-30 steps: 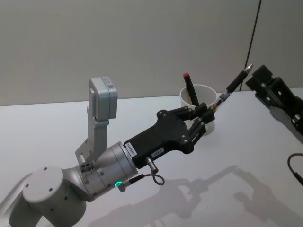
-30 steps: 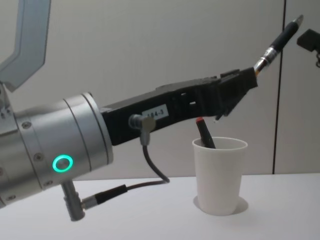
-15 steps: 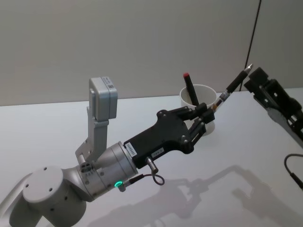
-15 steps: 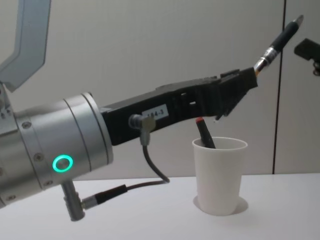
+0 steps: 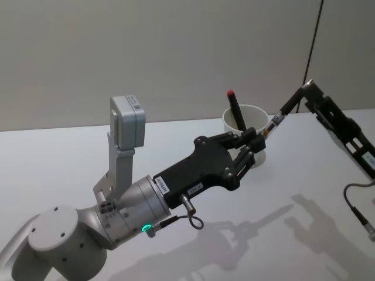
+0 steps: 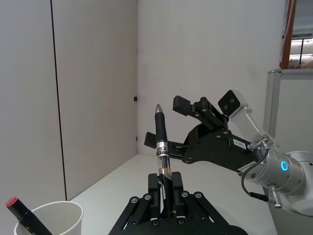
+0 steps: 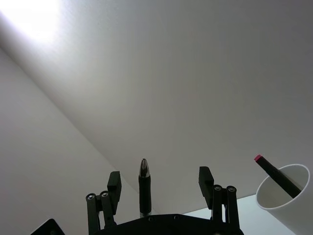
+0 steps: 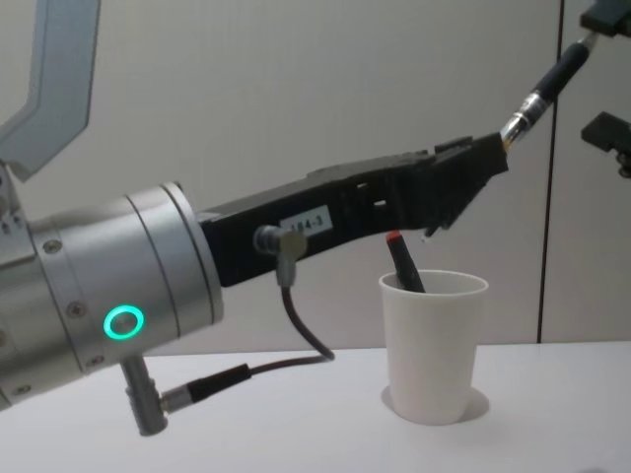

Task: Place the pen into the pen holder.

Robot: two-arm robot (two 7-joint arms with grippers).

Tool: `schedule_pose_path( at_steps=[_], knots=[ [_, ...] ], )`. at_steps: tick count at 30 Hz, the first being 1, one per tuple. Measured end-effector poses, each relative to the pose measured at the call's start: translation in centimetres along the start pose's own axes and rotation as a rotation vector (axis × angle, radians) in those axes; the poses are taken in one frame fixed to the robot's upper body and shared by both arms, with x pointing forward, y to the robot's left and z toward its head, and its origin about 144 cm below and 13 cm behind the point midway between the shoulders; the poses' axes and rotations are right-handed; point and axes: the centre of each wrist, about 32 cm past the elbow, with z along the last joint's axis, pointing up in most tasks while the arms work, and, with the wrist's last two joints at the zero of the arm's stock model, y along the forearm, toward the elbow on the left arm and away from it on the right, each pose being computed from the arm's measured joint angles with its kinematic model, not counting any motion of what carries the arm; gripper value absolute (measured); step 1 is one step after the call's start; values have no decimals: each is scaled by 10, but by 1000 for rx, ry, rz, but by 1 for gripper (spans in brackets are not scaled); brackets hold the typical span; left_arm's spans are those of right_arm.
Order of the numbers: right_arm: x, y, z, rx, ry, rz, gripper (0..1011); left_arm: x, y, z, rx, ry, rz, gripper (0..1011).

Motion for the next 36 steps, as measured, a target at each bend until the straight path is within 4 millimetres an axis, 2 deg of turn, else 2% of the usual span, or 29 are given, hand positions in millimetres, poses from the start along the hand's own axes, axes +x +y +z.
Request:
schedule_pose_path(
  at_steps=[36],
  knots=[
    [3, 12, -10, -46, -12, 58, 1002, 0, 0, 0, 0, 0, 0, 161]
  ],
)
